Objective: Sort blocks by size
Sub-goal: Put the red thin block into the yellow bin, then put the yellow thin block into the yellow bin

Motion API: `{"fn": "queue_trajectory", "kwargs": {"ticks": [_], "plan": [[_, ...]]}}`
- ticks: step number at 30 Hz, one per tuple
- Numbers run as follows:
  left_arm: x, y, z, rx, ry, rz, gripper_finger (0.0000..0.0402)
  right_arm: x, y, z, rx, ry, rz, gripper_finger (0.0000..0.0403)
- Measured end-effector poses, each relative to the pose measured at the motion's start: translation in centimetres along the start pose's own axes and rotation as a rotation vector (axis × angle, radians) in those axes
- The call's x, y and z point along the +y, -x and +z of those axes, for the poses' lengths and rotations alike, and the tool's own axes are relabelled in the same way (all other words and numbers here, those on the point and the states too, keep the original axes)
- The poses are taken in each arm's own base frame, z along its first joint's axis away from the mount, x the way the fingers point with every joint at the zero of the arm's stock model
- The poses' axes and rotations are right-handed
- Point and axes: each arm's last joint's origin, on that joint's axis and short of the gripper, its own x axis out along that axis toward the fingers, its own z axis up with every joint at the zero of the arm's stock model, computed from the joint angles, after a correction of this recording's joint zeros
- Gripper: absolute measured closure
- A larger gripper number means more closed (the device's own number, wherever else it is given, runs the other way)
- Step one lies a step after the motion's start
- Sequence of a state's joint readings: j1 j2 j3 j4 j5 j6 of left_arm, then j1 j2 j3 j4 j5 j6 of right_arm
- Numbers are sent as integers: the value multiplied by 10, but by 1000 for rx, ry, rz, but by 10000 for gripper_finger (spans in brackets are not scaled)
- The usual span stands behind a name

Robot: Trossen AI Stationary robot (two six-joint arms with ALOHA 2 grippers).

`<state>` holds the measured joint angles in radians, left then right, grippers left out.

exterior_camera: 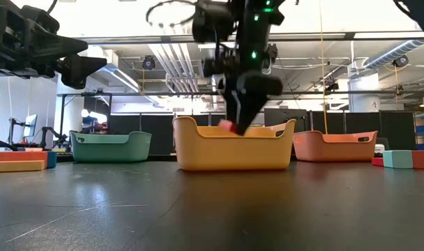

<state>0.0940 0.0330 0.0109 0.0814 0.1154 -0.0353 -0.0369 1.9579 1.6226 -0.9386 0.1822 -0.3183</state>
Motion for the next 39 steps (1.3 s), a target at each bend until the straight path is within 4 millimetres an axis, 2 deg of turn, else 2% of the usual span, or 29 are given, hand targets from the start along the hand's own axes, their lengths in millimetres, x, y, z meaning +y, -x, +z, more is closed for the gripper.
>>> {"fn": "queue_trajectory", "kwargs": {"ticks": [5, 14, 20, 24, 30, 34, 39], "plan": [[0, 0, 0, 0, 0, 1, 128, 2, -20, -5, 107, 4, 32, 122], [0, 0, 0, 1, 0, 1, 128, 0, -48, -11, 202, -33, 58, 118], [0, 0, 0, 1, 0, 1, 128, 0, -48, -11, 208, -47, 56, 76], [0, 0, 0, 1, 0, 1, 128, -3, -25, -10, 177, -74, 45, 45], [0, 0, 0, 0, 0, 1, 128, -3, 31, -10, 126, -212, 22, 40], [0, 0, 0, 1, 1, 0, 128, 28, 81, -21, 124, -332, 49, 40], [0, 0, 0, 1, 0, 1, 128, 91, 111, -41, 206, -672, 227, 40]]}}
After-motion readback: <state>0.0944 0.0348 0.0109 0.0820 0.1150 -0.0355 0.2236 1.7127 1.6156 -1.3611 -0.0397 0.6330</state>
